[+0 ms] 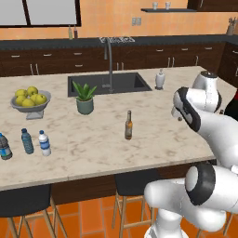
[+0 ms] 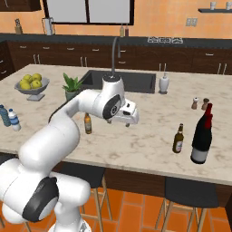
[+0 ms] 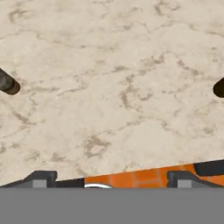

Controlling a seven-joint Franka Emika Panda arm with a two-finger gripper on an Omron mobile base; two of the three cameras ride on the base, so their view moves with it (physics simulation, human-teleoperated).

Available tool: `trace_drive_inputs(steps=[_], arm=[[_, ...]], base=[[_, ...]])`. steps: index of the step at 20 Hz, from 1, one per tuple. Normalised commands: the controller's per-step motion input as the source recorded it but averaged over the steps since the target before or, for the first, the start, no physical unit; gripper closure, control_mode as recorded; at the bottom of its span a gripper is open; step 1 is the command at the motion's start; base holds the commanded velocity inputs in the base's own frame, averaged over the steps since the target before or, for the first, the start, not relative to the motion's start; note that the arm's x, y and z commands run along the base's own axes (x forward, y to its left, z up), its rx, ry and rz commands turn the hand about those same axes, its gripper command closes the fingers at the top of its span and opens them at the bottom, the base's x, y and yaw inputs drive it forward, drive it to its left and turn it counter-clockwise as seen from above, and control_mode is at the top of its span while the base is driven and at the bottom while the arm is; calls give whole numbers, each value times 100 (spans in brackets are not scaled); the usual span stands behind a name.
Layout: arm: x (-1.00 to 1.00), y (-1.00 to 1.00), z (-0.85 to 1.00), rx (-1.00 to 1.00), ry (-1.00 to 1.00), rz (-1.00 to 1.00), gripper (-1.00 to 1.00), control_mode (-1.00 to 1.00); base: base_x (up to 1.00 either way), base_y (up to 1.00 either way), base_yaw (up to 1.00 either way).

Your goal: Move the plastic bottles in the middle to the plastics group, and the glass bottles in the middle to the glass group.

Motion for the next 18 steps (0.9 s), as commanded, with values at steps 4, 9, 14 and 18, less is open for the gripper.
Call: trace_drive_inputs(steps=[4,9,14,18], arm=[[-16,76,9,-2,-3,28,-100,-100],[0,71,0,0,-16,4,-100,-100],[3,95,0,0,-10,0,-100,-100],[0,99,0,0,-10,0,-100,-100]], base=[[0,0,0],[0,0,0],[0,0,0],[0,0,0]])
